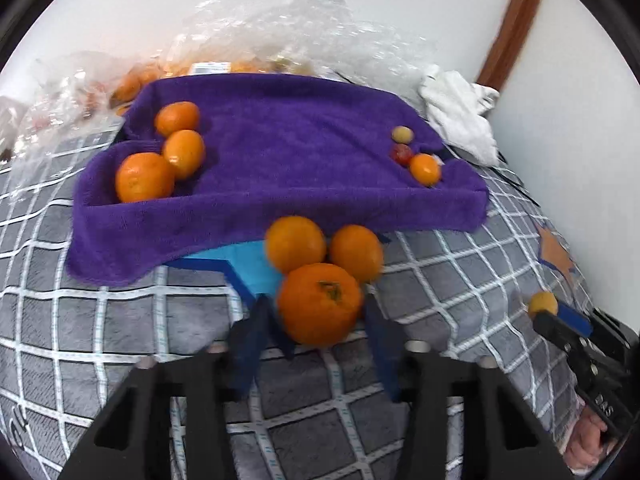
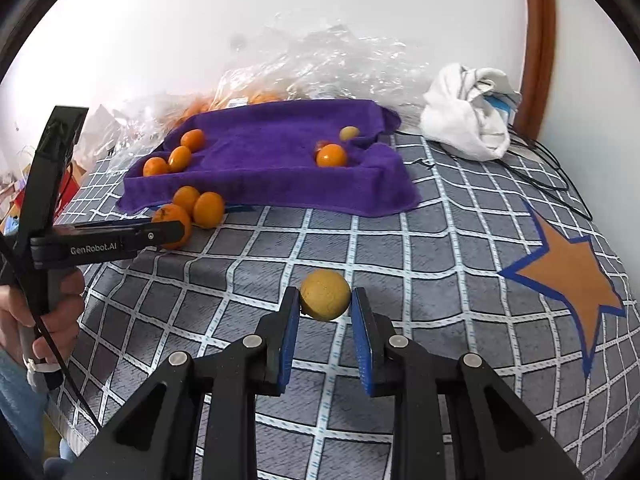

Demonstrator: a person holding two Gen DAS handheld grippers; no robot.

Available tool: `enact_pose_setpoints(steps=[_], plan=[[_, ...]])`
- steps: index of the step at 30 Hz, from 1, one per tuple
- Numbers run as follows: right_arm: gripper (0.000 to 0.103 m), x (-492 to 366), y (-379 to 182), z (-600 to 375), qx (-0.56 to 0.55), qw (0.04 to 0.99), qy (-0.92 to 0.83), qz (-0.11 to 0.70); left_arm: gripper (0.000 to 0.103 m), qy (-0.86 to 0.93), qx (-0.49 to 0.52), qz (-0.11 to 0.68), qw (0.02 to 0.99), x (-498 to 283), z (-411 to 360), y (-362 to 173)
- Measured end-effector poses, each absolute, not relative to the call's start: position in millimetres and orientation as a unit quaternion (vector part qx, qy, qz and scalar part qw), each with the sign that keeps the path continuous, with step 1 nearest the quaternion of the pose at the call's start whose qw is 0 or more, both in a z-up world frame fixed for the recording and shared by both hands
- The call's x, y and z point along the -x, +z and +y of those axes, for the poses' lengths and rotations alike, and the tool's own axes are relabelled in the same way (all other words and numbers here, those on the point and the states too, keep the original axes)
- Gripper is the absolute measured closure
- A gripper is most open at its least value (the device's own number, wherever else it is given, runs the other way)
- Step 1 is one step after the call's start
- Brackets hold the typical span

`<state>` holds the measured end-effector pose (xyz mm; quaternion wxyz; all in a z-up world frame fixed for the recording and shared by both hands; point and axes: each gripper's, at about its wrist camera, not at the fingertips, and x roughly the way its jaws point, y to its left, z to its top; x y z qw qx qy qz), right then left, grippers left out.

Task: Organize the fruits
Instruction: 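Grasp a yellow fruit with the right tool while the left tool grasps a large orange, then carry the yellow fruit and orange onto the purple towel and open both tools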

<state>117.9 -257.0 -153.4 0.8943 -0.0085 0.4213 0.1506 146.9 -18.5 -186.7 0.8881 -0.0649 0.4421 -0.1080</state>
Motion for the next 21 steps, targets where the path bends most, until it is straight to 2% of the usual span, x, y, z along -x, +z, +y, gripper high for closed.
enact_pose_setpoints(steps=[13,21], plan=[[0.077,-139,-123,-243,-0.024,0.897,0.151,0.415,0.063,-0.072,0.069,0.414,0.905,-136,19,-143],[0.077,-174,-104,-239,-0.058,0.898,0.137,0.415,0.063,-0.069,0.044,0.389,0.917,-163,34,-96]])
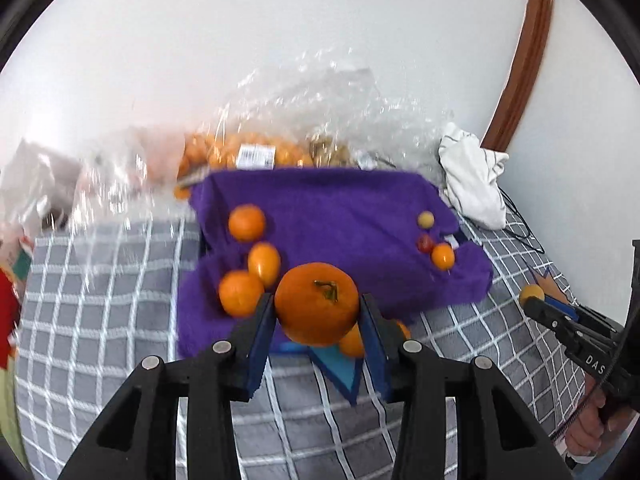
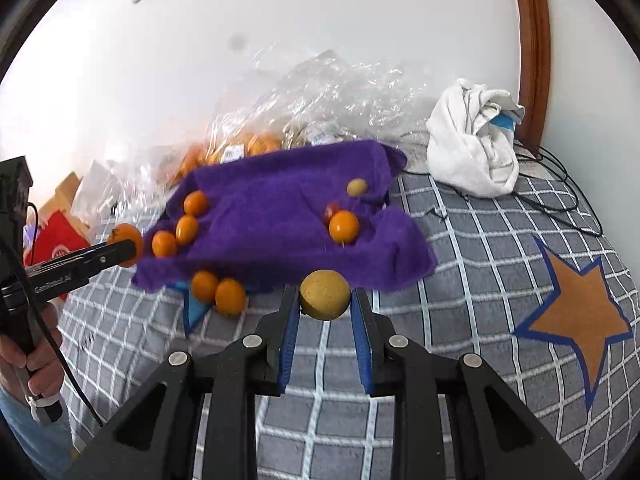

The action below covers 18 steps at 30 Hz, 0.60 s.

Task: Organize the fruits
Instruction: 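Carry the yellow fruit and orange onto the purple towel and open both tools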

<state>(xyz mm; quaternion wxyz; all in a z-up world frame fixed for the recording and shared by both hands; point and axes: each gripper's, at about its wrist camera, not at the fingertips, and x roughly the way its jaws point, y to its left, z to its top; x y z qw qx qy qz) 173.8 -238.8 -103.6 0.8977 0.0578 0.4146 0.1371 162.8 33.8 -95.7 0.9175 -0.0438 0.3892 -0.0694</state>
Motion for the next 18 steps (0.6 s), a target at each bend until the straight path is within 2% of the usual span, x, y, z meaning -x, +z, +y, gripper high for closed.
enact_pose_setpoints(steps=[9,18], plan=[[0.077,-217,-84,-233,-0.064,0.911,0.096,0.397,0.063,-0.090,0.010,0.366,0.926,-216,30,-60],[0.077,-250,-109,-214,-0.055,0.900,0.082,0.424,0.063,-0.114,0.007,0.384,0.916,-259,23,-85]])
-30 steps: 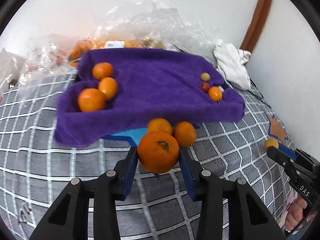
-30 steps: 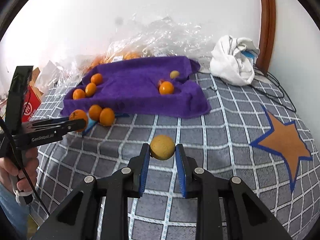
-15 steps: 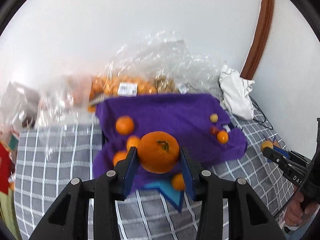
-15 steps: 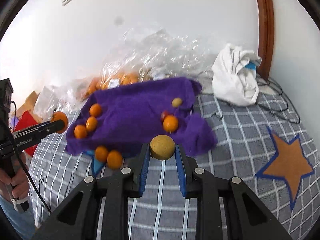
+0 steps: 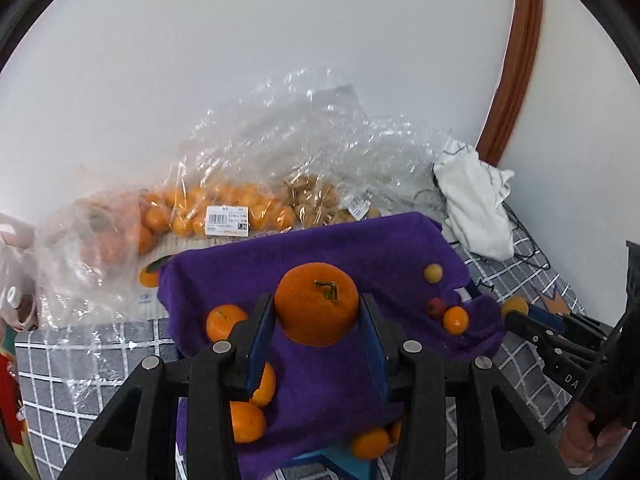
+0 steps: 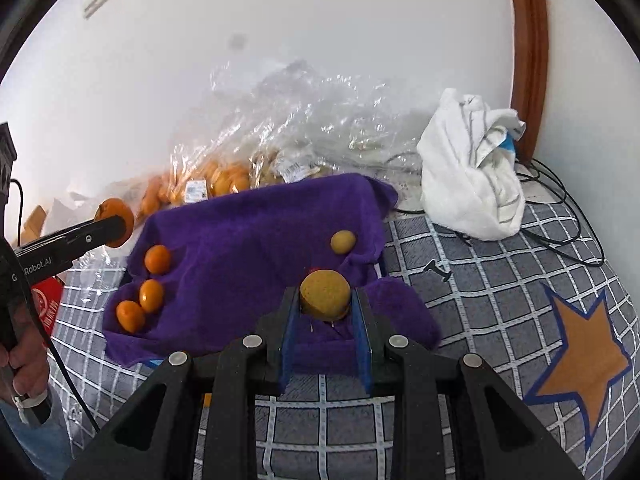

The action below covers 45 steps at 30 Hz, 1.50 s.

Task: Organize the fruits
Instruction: 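Carry the yellow fruit and orange onto the purple towel and open both tools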

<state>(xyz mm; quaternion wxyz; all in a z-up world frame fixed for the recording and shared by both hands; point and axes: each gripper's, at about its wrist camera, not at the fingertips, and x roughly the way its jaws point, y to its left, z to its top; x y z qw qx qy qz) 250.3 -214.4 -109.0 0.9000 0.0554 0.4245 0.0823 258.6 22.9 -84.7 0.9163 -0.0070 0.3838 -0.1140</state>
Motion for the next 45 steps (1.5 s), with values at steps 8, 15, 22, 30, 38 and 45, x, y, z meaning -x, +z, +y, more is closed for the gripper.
enact_pose_setpoints(steps=[8,15,22,30,38,45], plan=[[0.077,-269,-139,-198,-0.051,0.894,0.084,0.437,0.063,-0.113,0.026,0.434,0.893,-286,28,-120],[0.077,-277,-164,-181,-0.032,0.886,0.098,0.452,0.063,-0.106,0.008,0.439,0.892,-291,21,-130],[0.077,-277,-169,-172,-0.020,0.882,0.108,0.458,0.063,-0.110,0.021,0.441,0.891,-295,28,-131],[0.077,-276,-169,-169,-0.013,0.881,0.109,0.461,0.063,-0.135,0.040,0.456,0.879,-298,26,-137],[0.074,-275,-170,-167,0.000,0.882,0.116,0.458,0.063,-0.141,0.031,0.459,0.876,-297,19,-139],[0.062,-267,-164,-169,0.009,0.885,0.113,0.452,0.063,-0.149,0.018,0.467,0.871,-296,11,-143]])
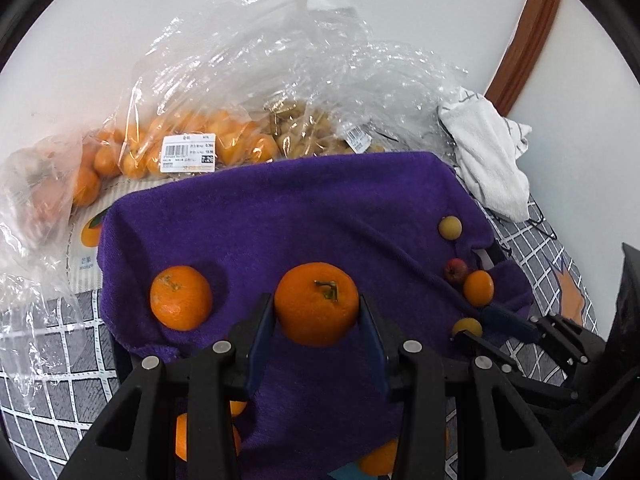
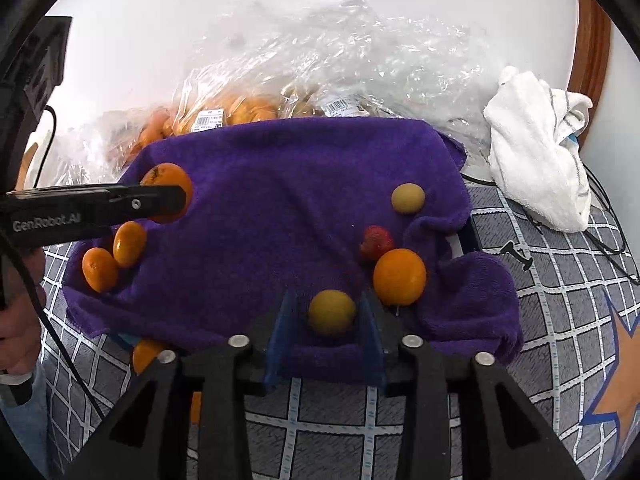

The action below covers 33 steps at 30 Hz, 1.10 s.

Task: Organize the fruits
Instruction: 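Carry the yellow fruit and orange onto the purple towel and open both tools, then withdraw both open tools from the towel toward the last oranges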

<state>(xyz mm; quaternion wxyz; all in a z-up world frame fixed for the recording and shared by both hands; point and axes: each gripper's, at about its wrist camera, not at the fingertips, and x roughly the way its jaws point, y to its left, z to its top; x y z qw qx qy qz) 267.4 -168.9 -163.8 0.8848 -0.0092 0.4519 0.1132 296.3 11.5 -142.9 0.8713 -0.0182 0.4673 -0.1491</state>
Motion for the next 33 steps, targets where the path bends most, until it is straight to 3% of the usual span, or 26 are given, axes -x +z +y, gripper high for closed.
enact_pose_setpoints(steps=[24,26,28,33], plan=[[0.061,-244,-141,-219,-0.041,0.903,0.039,0.426,0.062,-0.140,-0.043,0.507,0.849,-293,-13,-161],[0.061,-241,-139,-220,-0.044,0.904,0.040,0.424,0.059,-0.143,-0.049,0.499,0.853,-290,-14,-157],[0.061,-239,-137,-220,-0.044,0.905,0.036,0.423,0.050,-0.156,-0.053,0.482,0.860,-284,-16,-149],[0.061,-228,-127,-223,-0.044,0.908,0.028,0.415,0.047,-0.159,-0.059,0.456,0.874,-274,-18,-133]])
